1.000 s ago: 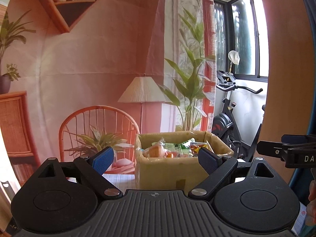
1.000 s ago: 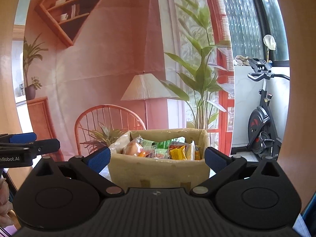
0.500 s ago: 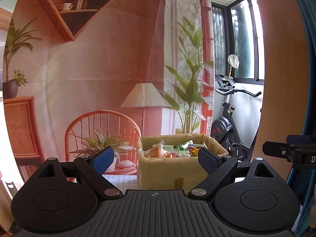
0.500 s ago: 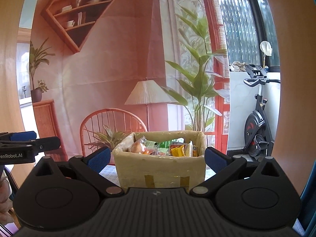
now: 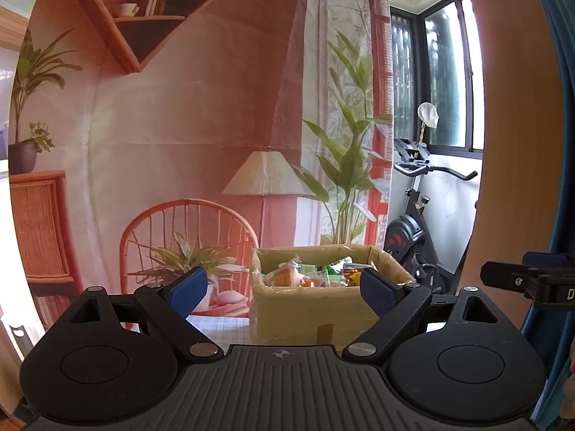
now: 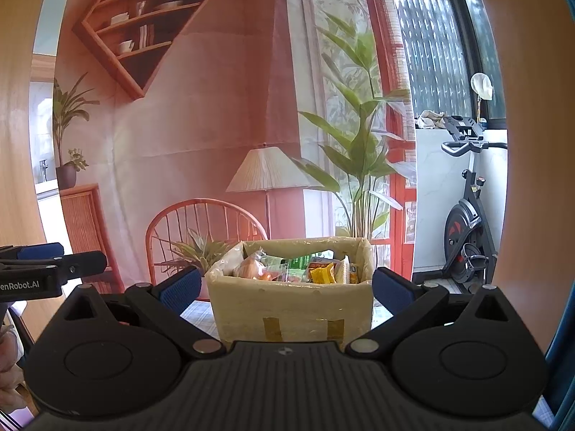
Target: Organize snacks
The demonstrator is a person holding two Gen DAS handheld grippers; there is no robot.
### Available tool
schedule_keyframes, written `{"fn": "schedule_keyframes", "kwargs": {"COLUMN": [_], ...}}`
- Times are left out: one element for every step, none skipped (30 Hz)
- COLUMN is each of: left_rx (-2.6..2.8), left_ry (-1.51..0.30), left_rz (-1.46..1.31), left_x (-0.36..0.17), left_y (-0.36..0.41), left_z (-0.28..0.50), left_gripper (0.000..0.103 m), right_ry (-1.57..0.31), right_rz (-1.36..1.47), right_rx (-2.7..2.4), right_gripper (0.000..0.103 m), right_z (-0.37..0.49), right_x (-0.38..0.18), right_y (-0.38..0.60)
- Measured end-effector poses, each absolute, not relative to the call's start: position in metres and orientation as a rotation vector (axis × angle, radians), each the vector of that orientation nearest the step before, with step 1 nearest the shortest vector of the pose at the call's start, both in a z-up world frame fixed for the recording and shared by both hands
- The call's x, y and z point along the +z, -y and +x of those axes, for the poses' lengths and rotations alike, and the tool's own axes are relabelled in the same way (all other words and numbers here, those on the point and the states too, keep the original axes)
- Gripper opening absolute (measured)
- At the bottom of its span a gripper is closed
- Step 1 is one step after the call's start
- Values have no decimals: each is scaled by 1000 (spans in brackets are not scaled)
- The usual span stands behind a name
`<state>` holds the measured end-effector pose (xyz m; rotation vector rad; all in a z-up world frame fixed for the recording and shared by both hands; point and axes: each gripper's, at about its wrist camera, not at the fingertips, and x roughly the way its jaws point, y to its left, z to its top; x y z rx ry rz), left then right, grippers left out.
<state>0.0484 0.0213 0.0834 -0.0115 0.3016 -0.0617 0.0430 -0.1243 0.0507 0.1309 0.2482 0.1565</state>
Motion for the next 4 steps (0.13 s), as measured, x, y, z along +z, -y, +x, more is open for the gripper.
{"fn": "schedule_keyframes", "kwargs": {"left_rx": [-62,-59,-55,-50], "left_ry": [-300,-298,-296,-296], "left_rz": [-13,-11,-7,-6], "left_x": [84,84,84,84], "left_y": [-21,-21,-20,-19], "left_z": [48,47,46,46], "left_gripper": [93,93,93,93], "right_ry": [-247,-247,-247,-246], "right_rz": [130,129,129,130], "right_rx": [156,156,157,157], "right_gripper": [103,103,103,103], "right_z": [43,43,43,43], "right_x": [51,51,51,51], "right_y": [124,124,124,124]}}
